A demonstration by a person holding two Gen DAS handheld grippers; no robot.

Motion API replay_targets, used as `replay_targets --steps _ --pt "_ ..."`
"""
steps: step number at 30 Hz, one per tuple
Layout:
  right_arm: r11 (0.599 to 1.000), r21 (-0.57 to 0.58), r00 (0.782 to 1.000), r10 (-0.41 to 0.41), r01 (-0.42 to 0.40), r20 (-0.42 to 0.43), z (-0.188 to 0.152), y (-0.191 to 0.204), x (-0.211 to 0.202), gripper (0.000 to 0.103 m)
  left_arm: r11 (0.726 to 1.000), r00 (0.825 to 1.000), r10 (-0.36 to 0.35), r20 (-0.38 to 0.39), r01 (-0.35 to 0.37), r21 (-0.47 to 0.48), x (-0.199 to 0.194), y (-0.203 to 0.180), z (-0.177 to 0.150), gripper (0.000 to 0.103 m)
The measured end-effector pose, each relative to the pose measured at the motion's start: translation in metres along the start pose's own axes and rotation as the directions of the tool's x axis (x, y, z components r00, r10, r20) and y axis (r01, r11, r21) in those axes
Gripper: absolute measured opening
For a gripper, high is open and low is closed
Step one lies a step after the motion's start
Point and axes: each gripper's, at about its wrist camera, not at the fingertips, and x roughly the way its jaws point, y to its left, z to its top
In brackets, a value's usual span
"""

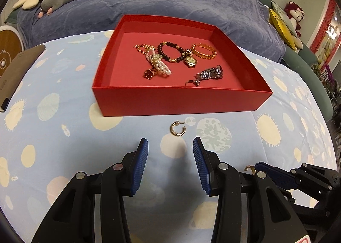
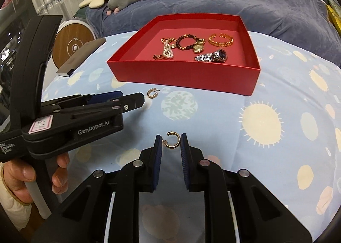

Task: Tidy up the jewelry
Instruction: 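Grasp a gold hoop earring with the right gripper while the left gripper grasps the other hoop, then carry both gold hoop earrings into the red box and open both grippers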

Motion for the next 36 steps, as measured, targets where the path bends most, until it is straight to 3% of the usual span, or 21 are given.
replay_targets --steps 6,15,27,36 --pt "1.0 0.017 1.0 -0.004 0.004 -0.009 -0.003 -0.01 0.002 0.017 0.999 1.0 0.028 0.008 -0.028 0.023 0.018 -0.009 0.006 0.041" --pt "0.999 0.039 1.0 -0.001 0.002 -0.007 -0.002 -0.018 0.0 0.017 0.992 0.995 0.089 0.039 -0.092 0.086 0.023 -0.016 0.005 0.014" --pt "0.999 0.048 1.0 0.004 -0.004 0.003 0.0 -0.019 -0.003 0.017 0.994 0.997 0.07 0.027 -0.072 0.077 0.014 -0.016 0.002 0.014" --pt "0.998 0.066 0.998 0.013 -0.017 0.054 0.011 -0.025 -0.024 0.017 0.998 0.998 0.006 0.069 -0.01 0.063 -0.027 -0.022 0.004 0.014"
